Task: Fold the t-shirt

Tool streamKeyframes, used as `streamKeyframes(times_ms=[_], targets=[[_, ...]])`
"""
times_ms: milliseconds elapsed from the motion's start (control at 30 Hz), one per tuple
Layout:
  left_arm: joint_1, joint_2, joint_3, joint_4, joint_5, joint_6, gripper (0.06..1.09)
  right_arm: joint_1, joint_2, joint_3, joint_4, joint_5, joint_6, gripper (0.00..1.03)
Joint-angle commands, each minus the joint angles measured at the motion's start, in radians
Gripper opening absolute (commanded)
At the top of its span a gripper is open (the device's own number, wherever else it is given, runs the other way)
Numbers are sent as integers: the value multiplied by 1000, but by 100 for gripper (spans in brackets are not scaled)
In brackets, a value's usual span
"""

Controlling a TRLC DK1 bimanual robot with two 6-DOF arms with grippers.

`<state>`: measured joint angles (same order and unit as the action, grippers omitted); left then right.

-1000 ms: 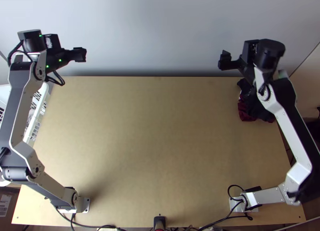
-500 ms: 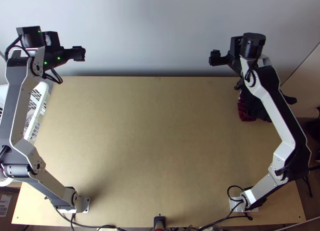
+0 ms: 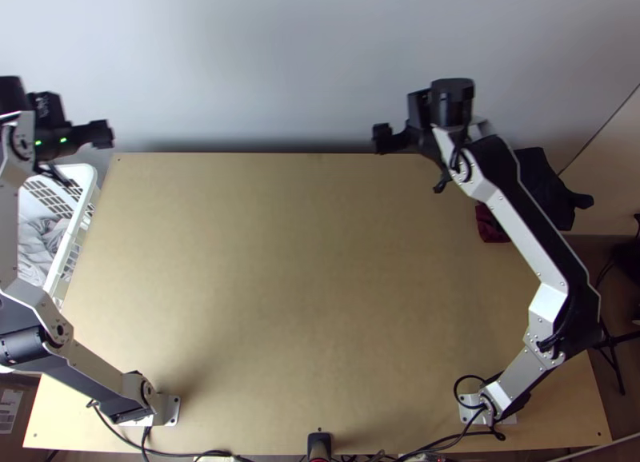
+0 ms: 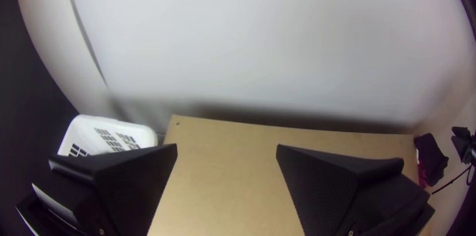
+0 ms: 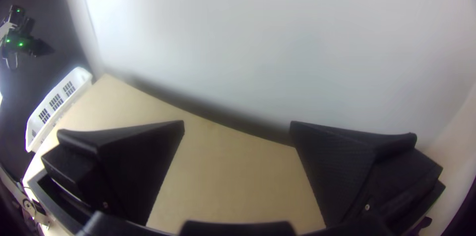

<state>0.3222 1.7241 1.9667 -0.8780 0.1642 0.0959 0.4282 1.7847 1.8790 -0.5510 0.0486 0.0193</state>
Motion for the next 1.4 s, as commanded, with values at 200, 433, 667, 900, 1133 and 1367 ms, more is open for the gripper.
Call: streamKeyframes(times_ms=[200, 433, 667, 900, 1133, 1367], targets=[[339, 32, -131, -24, -18, 185, 103, 257, 78, 62, -18, -10, 10, 99], [492, 89, -163, -7, -20, 248, 103, 382, 170, 175, -53, -10, 18, 99], [635, 230, -163, 54, -26, 294, 103, 471, 229, 270, -101, -10, 19, 99], [695, 374, -154, 111, -46, 314, 103, 552, 291, 382, -176, -9, 28, 99], [701, 534, -97, 136, -58, 306, 103, 626, 291, 399, -184, -9, 30, 99], [678, 614, -63, 143, -57, 280, 103, 646, 289, 413, -190, 0, 42, 99]])
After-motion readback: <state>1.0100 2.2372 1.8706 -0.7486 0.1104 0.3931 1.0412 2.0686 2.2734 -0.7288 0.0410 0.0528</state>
